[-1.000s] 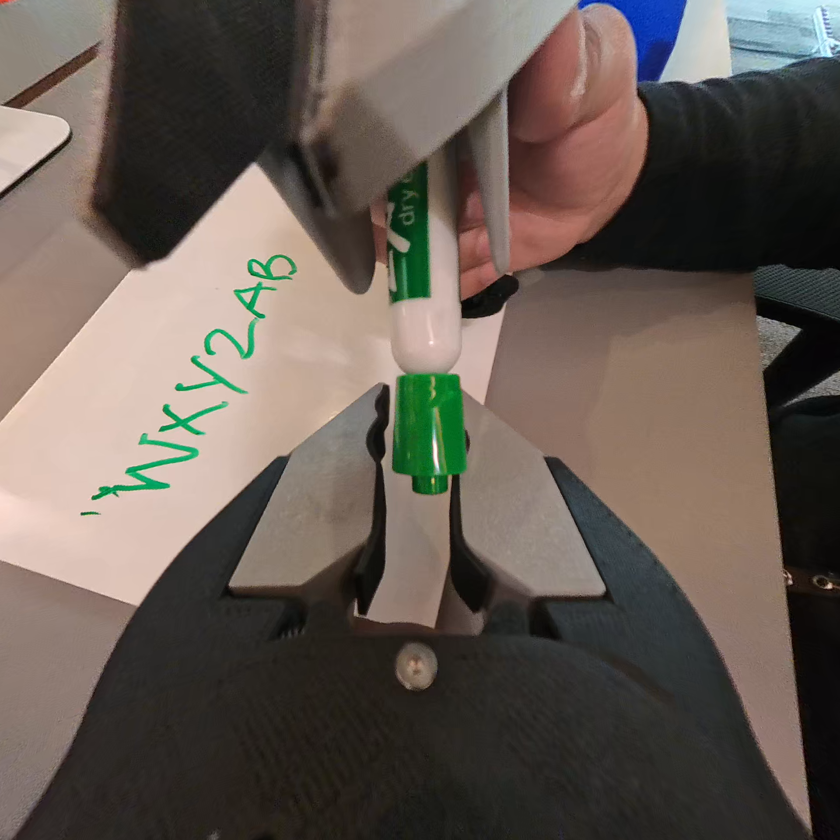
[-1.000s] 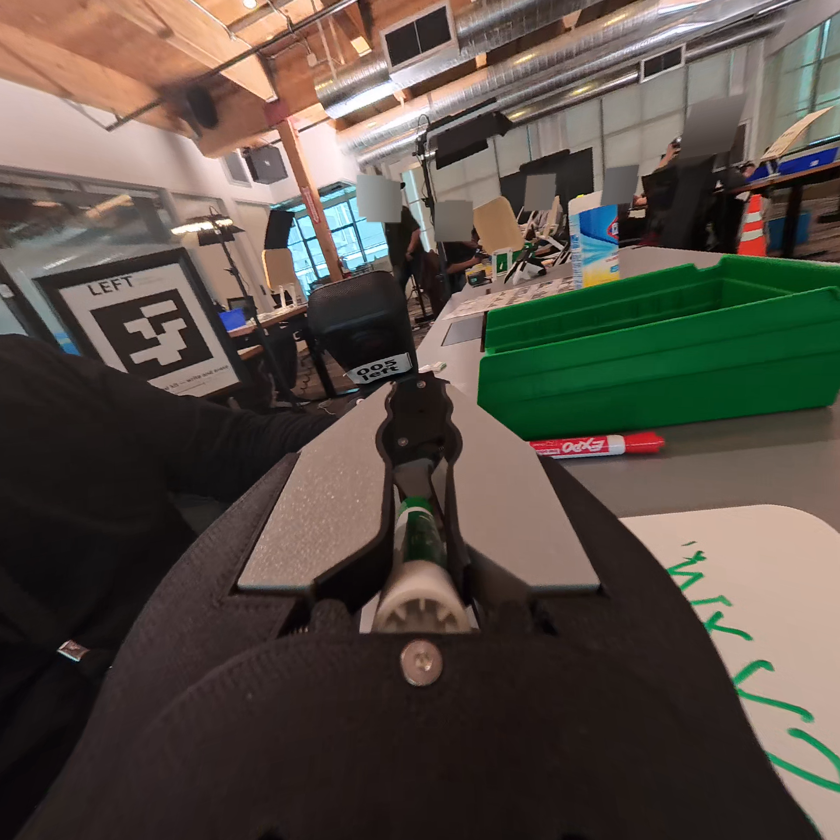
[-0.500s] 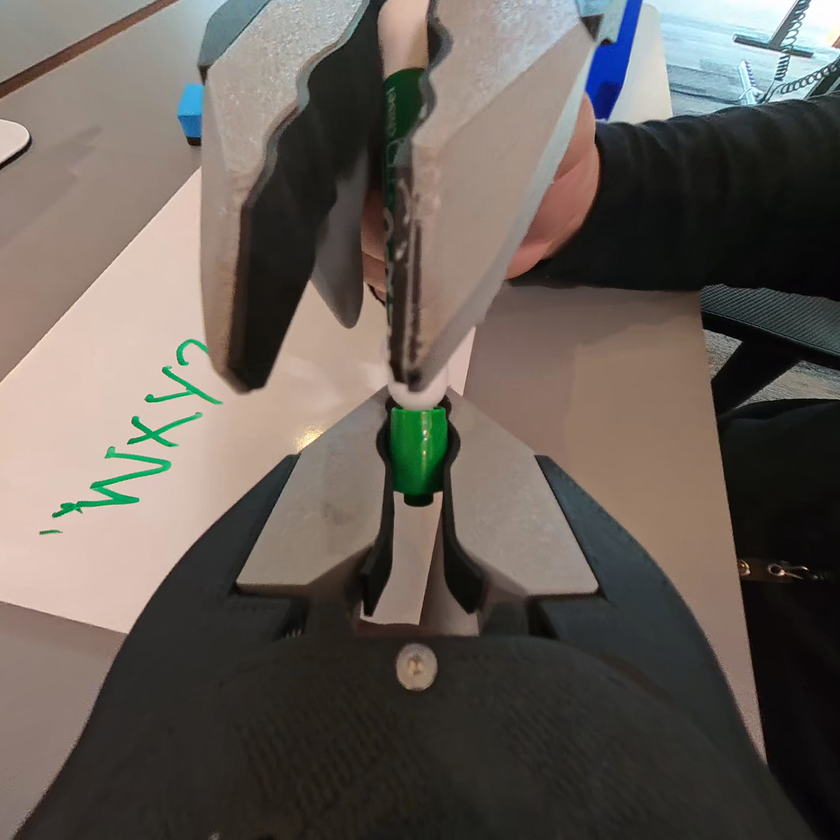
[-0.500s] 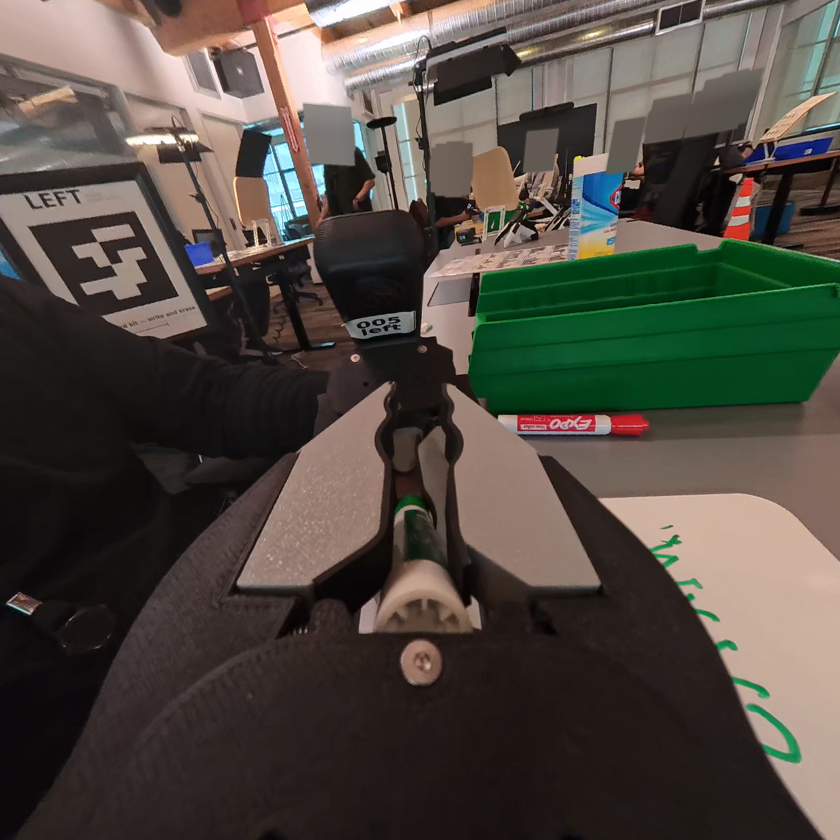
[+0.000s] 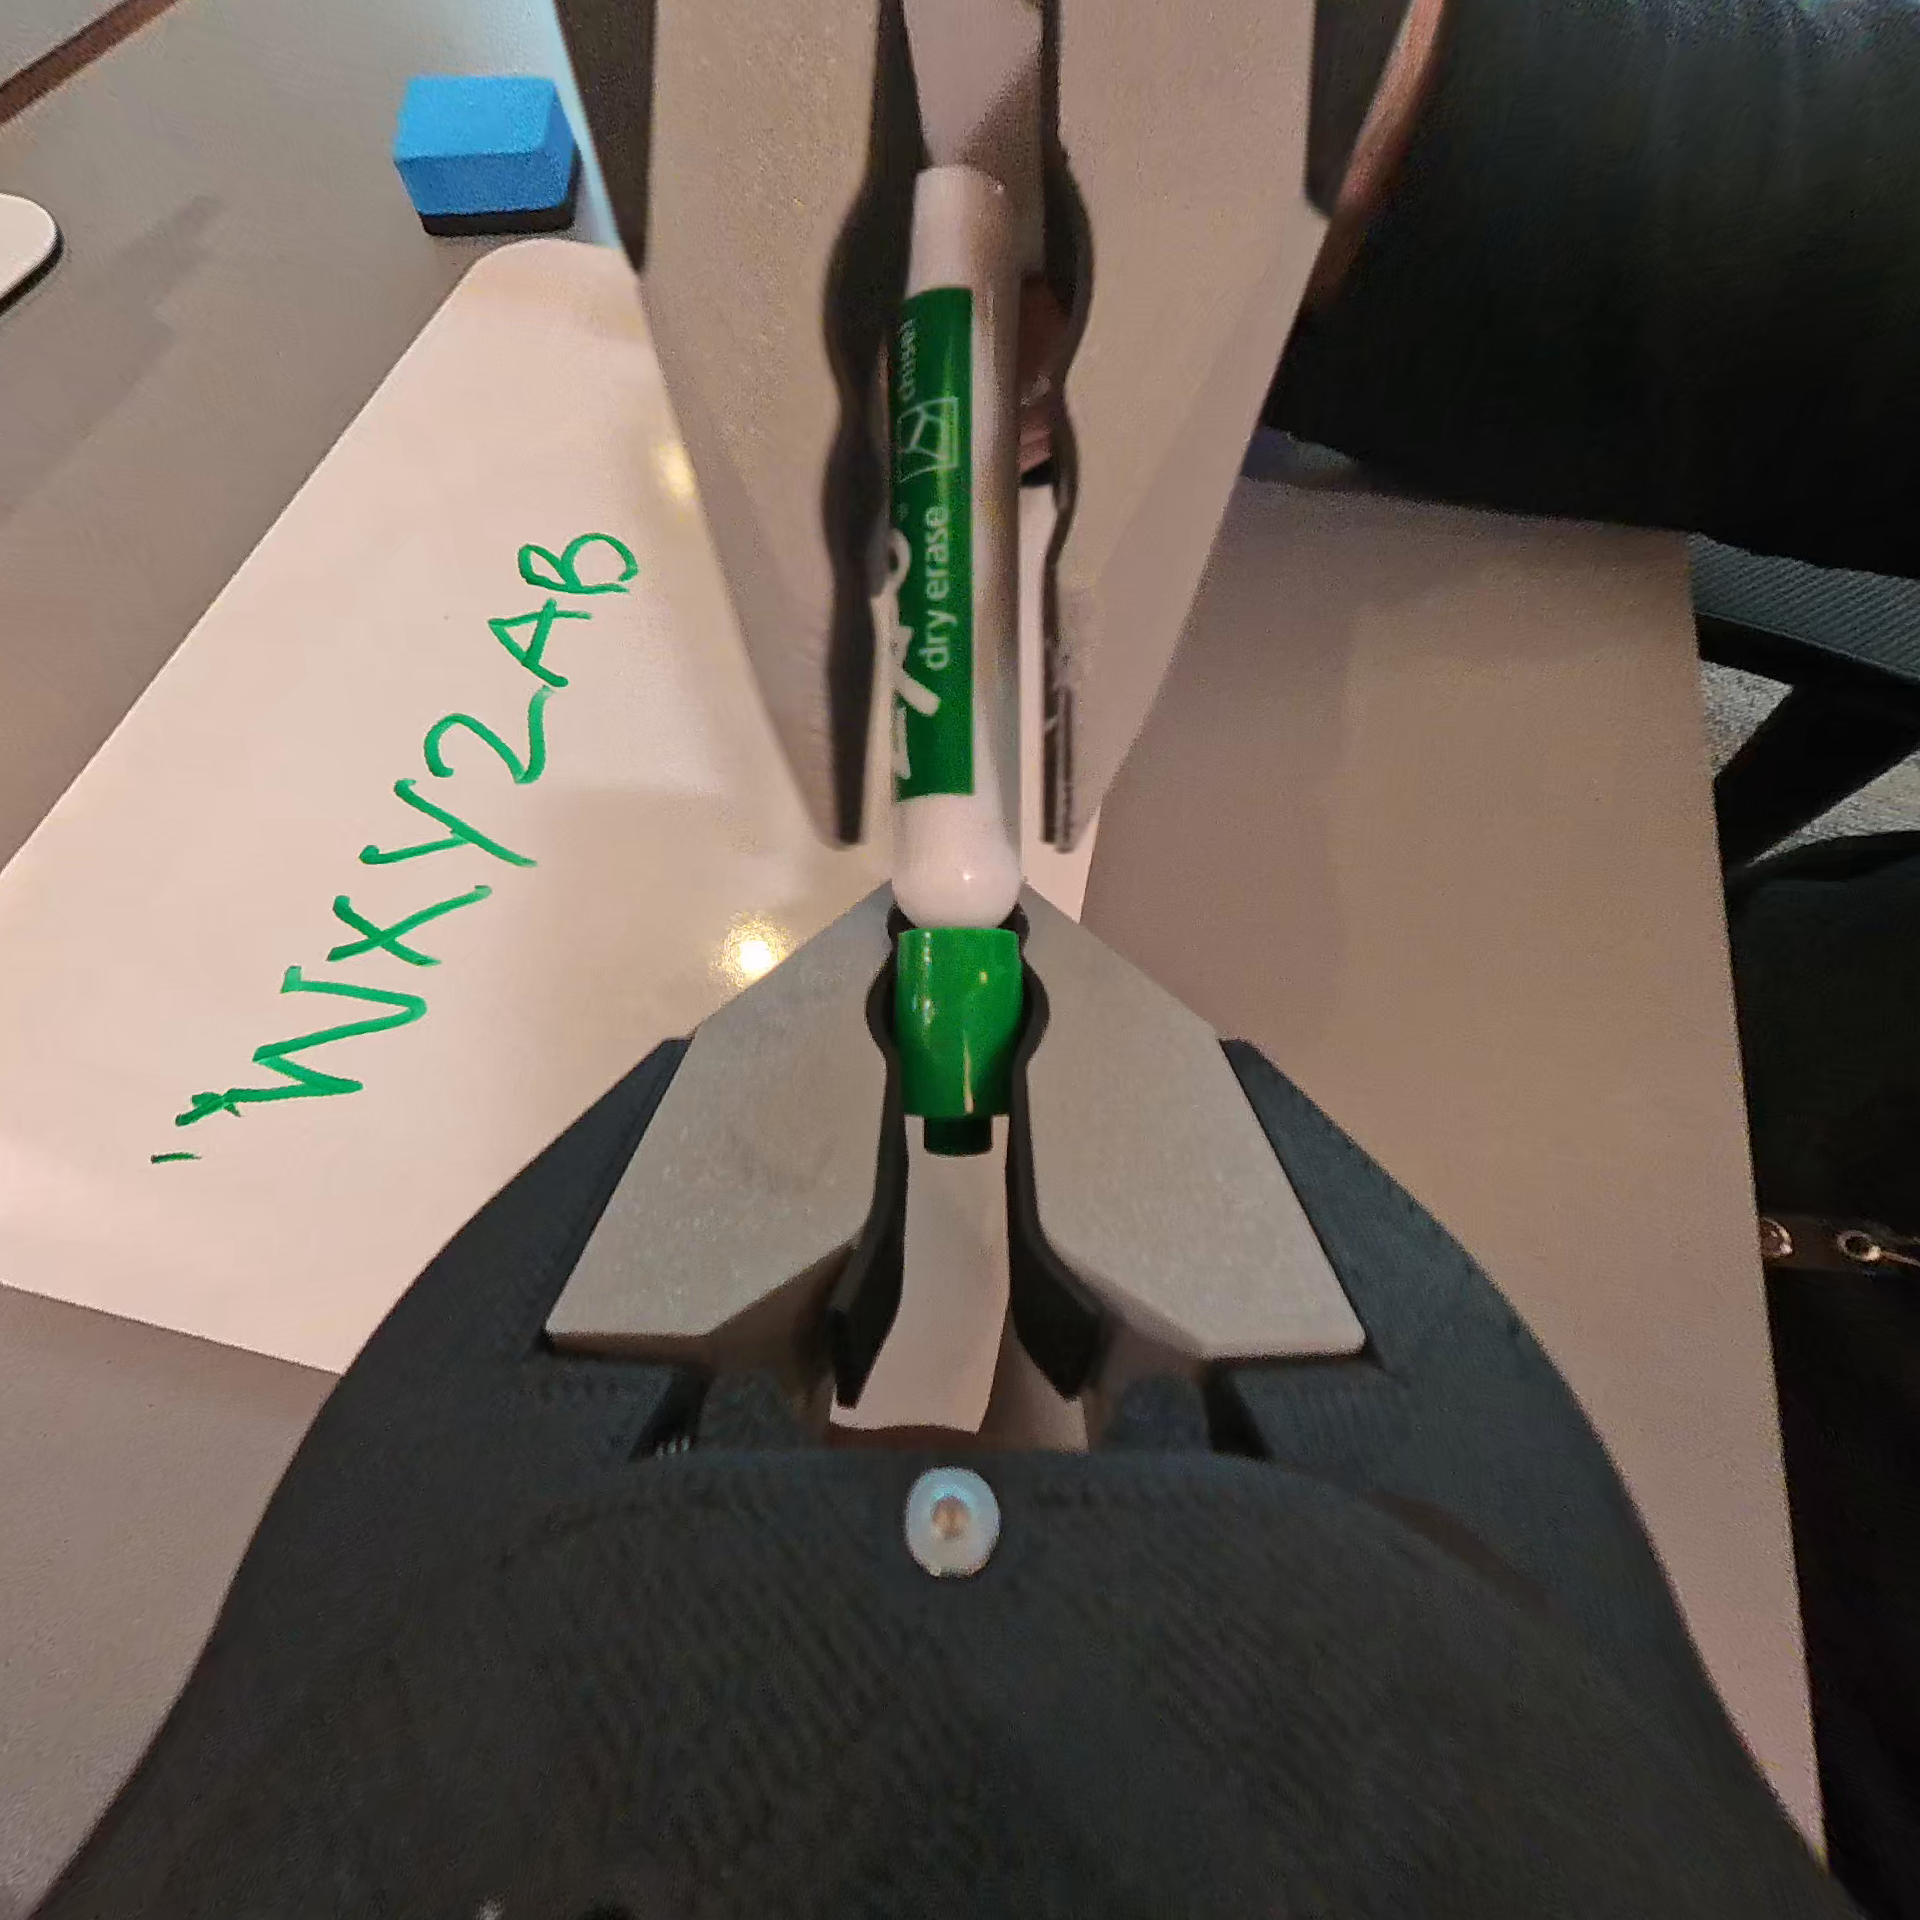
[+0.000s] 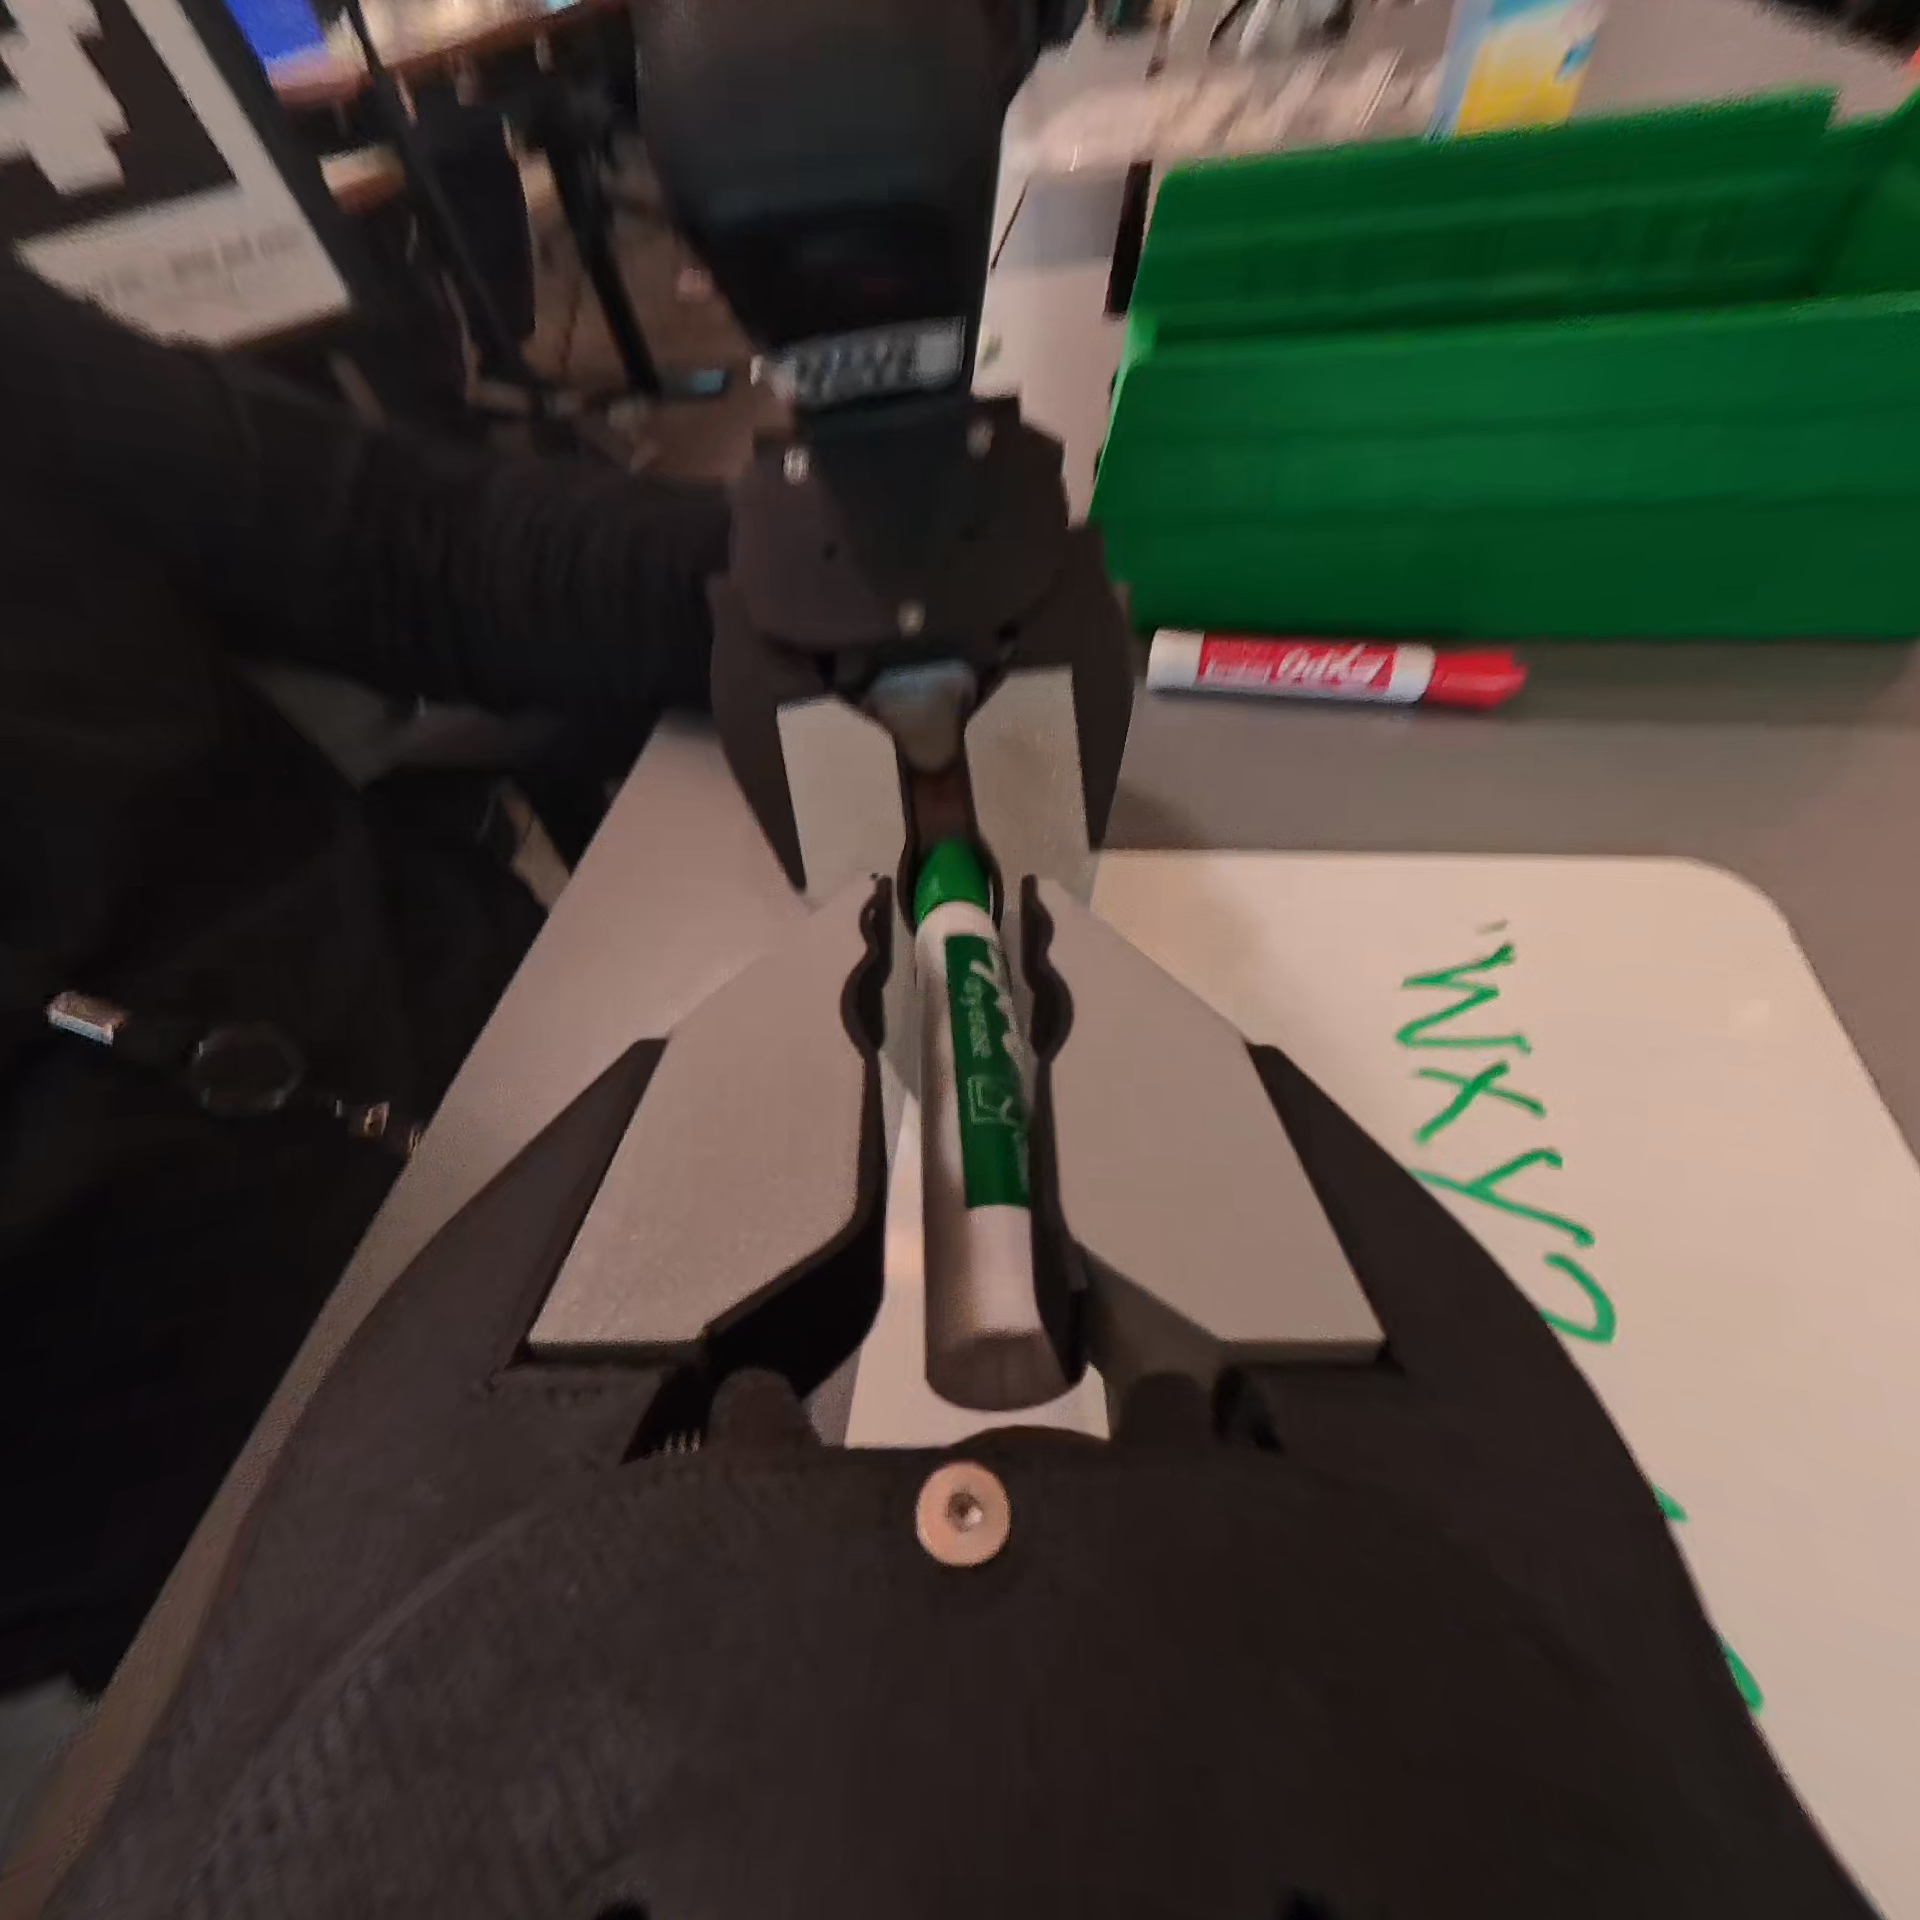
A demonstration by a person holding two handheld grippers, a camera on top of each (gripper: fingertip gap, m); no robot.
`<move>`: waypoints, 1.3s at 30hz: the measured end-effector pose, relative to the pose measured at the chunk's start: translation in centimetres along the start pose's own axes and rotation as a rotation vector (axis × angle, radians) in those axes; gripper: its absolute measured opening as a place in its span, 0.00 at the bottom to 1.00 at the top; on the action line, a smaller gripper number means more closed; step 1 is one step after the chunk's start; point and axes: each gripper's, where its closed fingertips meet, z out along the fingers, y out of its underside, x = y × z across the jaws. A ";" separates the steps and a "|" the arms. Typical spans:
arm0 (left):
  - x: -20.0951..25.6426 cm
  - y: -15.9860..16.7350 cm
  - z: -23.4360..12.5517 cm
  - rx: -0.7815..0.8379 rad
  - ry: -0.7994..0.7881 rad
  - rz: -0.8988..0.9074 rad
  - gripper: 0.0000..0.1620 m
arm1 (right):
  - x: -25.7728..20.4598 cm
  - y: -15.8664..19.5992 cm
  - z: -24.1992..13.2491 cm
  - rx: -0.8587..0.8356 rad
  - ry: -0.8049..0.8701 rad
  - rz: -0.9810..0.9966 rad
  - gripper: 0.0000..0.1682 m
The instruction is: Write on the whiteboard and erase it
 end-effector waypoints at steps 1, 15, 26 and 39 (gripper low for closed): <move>0.0 0.1 0.0 -0.007 0.002 0.003 0.07 | -0.1 0.7 0.0 -0.037 -0.002 -0.012 0.09; -0.7 -0.5 -0.2 0.027 -0.060 0.036 0.07 | 0.8 0.9 0.0 0.001 -0.002 0.089 0.17; -0.9 -2.5 -1.0 0.130 -0.141 0.132 0.07 | -0.5 -0.8 -1.1 0.080 -0.057 0.042 0.18; -0.9 -2.4 -1.3 0.128 -0.126 0.106 0.07 | -0.4 -0.9 -0.9 0.092 -0.053 0.046 0.17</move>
